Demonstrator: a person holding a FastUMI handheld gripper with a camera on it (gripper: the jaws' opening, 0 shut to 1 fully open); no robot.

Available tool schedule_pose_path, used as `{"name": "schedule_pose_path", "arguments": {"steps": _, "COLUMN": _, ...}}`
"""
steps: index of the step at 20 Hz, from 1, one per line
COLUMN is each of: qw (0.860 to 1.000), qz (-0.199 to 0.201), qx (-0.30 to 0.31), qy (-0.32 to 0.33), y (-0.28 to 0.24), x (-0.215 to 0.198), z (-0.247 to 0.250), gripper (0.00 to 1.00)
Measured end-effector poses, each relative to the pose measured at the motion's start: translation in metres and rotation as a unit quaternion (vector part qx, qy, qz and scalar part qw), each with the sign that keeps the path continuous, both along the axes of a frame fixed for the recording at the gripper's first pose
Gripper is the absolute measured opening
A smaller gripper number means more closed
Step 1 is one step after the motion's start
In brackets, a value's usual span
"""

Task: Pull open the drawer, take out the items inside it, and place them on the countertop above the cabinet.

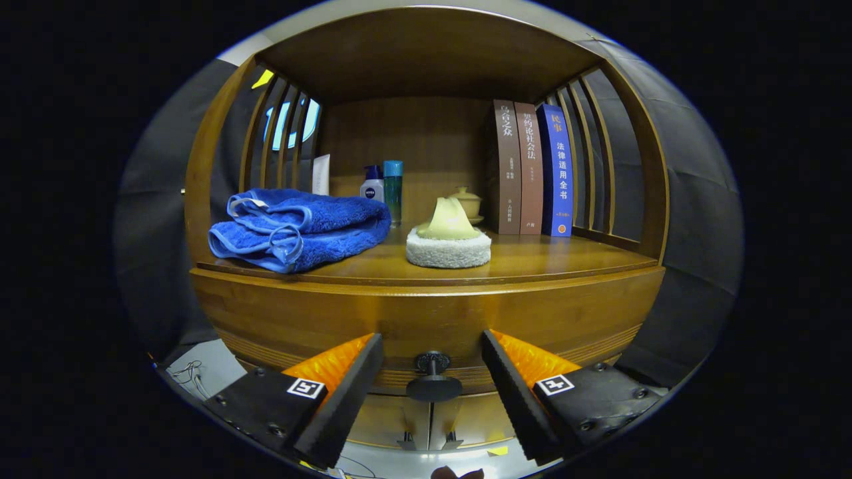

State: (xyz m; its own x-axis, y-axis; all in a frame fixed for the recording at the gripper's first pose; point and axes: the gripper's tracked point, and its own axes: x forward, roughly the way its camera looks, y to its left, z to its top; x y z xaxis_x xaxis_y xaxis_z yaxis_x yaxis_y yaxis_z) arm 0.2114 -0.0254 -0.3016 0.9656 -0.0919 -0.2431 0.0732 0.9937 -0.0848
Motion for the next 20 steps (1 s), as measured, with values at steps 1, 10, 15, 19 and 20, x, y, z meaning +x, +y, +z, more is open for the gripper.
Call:
{"name": "schedule_pose_path", "arguments": {"steps": 1, "qw": 1.000, "qz": 0.001, "qx": -0.002, "qy": -0.001, "y": 0.000, "x": -0.001, "z": 0.000, "gripper": 0.99}}
{"name": "schedule_pose_path", "arguments": {"steps": 10, "qw": 1.000, "qz": 0.013, "qx": 0.000, "qy": -0.004, "y": 0.001, "x": -0.024, "z": 0.034, "gripper": 1.00}}
{"name": "schedule_pose_path", "arguments": {"steps": 15, "qw": 0.998, "qz": 0.026, "qx": 0.027, "qy": -0.055, "y": 0.015, "x": -0.065, "z": 0.114, "gripper": 0.99}}
{"name": "schedule_pose_path", "arguments": {"steps": 19, "qw": 0.996, "qz": 0.033, "qx": 0.039, "qy": -0.079, "y": 0.022, "x": -0.097, "z": 0.181, "gripper": 0.99}}
{"name": "schedule_pose_path", "arguments": {"steps": 20, "qw": 0.995, "qz": 0.031, "qx": 0.041, "qy": -0.090, "y": 0.022, "x": -0.105, "z": 0.198, "gripper": 0.99}}
